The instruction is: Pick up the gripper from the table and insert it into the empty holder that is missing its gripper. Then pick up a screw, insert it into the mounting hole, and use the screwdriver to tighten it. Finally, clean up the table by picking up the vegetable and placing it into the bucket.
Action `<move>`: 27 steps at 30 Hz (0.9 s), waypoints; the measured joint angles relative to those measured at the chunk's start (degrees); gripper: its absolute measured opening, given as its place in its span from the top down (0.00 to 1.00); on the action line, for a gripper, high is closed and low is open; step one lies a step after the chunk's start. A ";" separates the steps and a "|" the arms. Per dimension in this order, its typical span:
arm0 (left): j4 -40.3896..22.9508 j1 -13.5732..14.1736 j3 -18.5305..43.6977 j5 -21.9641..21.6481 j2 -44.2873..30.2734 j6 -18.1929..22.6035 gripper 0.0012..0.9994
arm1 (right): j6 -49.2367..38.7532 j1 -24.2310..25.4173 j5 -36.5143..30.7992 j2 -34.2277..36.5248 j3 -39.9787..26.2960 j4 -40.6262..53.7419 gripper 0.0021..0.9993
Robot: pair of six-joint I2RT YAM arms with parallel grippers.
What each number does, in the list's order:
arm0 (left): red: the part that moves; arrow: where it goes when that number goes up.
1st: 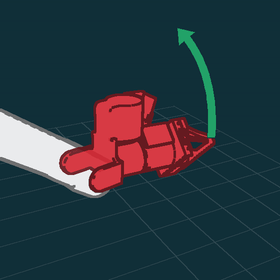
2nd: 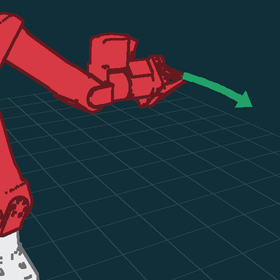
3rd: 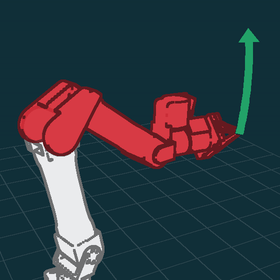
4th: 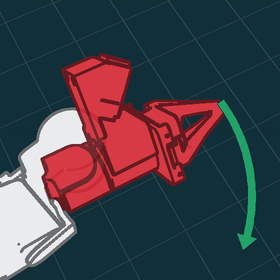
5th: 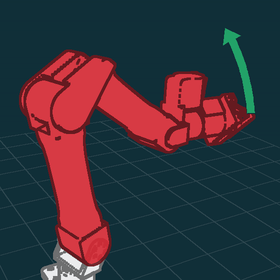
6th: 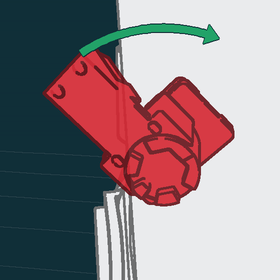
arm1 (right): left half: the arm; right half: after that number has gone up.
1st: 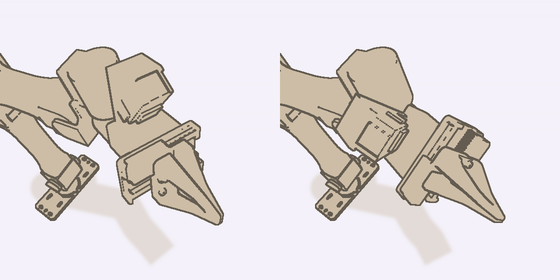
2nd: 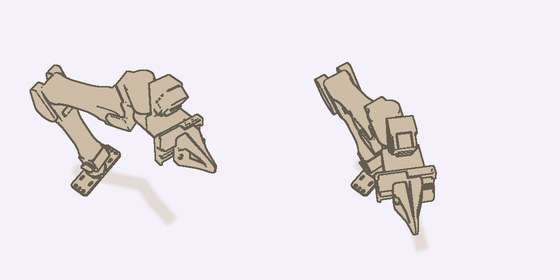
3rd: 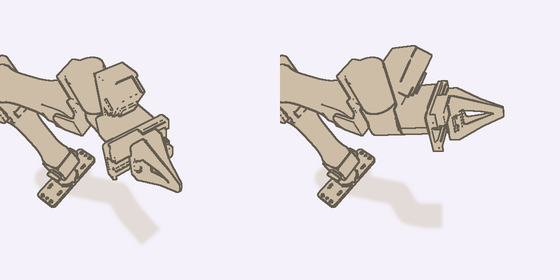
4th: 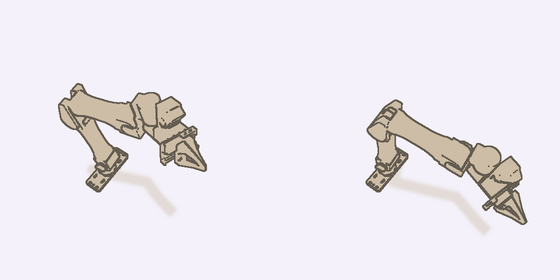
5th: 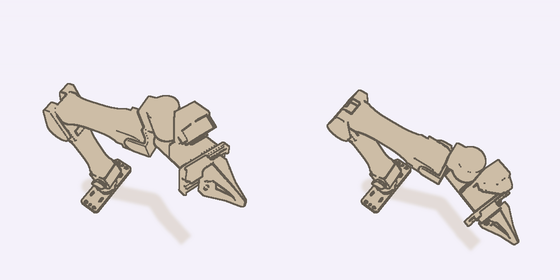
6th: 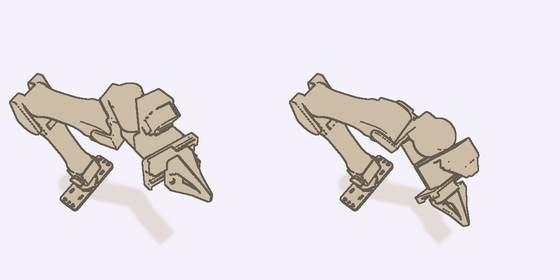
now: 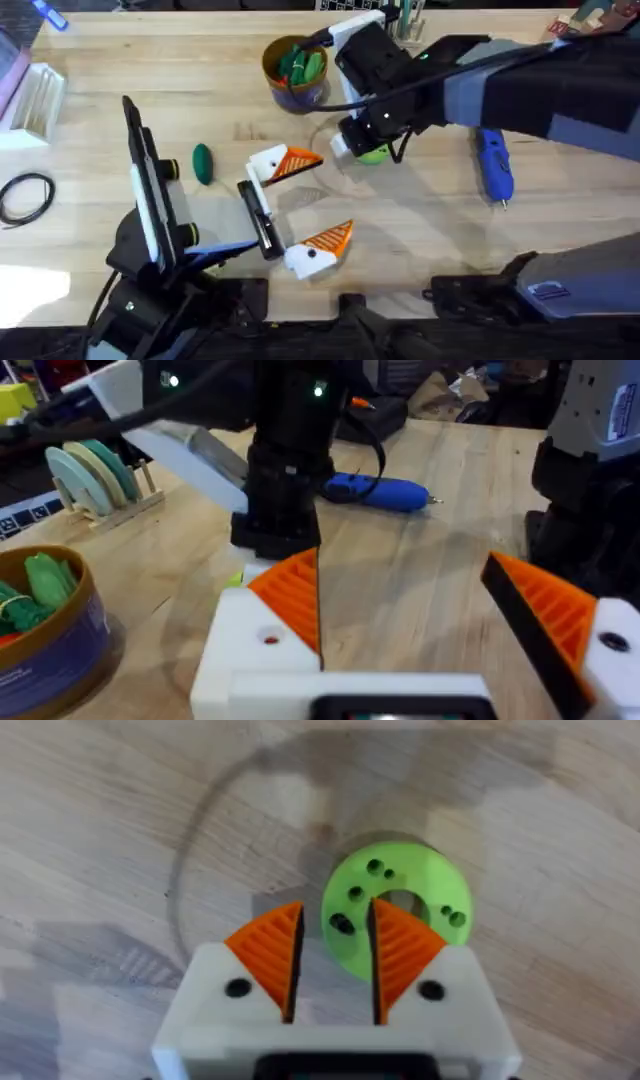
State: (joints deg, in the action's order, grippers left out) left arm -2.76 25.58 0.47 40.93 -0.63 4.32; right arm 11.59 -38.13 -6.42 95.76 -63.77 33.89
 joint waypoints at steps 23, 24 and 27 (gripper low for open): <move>0.00 0.00 0.00 0.01 -0.01 0.00 0.01 | 0.34 -0.44 -0.89 1.38 -0.14 0.84 0.99; -0.02 0.00 0.00 0.00 0.00 0.00 0.01 | 0.34 -0.42 -0.92 1.38 -0.15 0.85 0.99; -0.02 0.00 0.00 0.01 -0.01 0.00 0.01 | 0.31 -0.42 -1.07 1.38 -0.15 0.94 0.99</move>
State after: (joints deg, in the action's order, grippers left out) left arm -2.78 25.58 0.47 40.93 -0.64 4.32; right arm 11.89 -38.54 -7.48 97.14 -63.92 34.83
